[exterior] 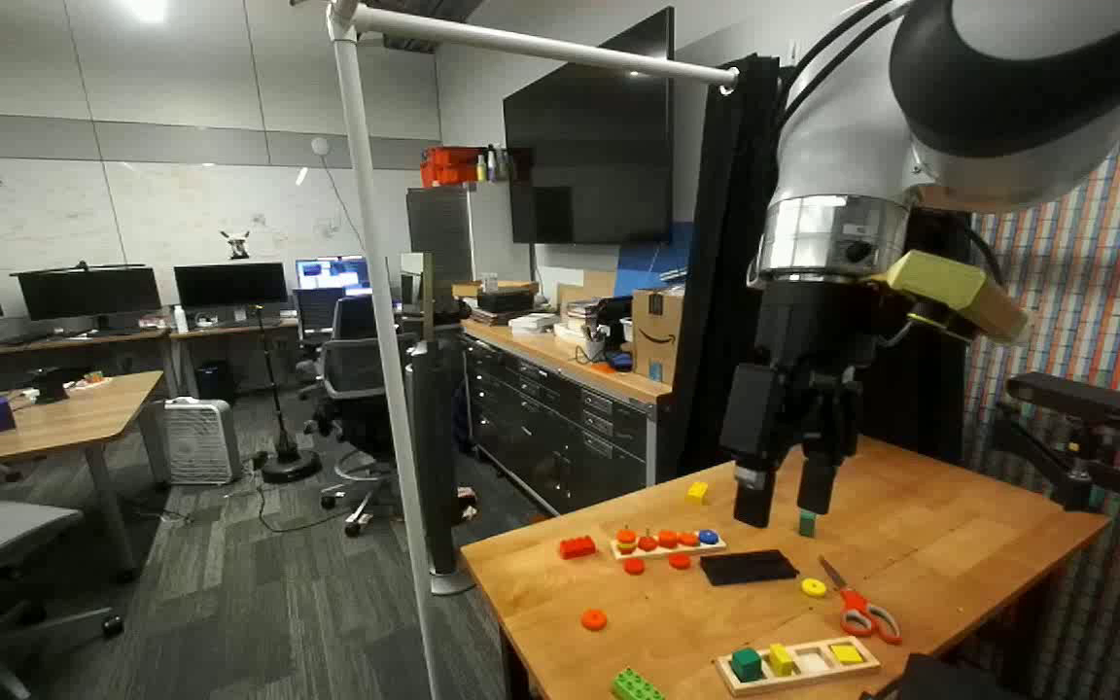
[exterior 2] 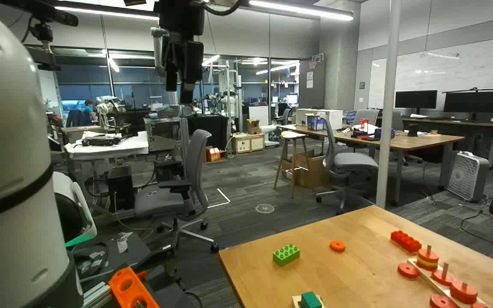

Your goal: Stack the orange circle on the wooden object.

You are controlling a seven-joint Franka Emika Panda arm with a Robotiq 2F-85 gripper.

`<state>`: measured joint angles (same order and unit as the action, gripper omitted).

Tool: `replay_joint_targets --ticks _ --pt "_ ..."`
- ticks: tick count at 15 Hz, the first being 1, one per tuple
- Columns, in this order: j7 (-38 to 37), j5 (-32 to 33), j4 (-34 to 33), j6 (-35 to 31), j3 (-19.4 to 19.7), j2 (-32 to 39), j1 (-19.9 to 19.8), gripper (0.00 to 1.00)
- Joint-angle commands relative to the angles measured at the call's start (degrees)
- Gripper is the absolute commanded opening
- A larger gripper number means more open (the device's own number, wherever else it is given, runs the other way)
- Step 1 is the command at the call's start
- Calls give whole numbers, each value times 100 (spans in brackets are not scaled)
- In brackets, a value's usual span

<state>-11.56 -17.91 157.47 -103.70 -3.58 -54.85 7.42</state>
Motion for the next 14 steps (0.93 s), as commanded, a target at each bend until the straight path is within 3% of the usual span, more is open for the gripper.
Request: replay_joint_targets --ticks 1,7,11,14 --pt "82 -78 -23 42 -95 -6 -127 100" --pt "81 -53 -28 -7 -107 3 -147 100" --pt "103 110 15 -515 -192 401 -354 100" --pt "171 232 77 -1290 -165 1149 -556 100"
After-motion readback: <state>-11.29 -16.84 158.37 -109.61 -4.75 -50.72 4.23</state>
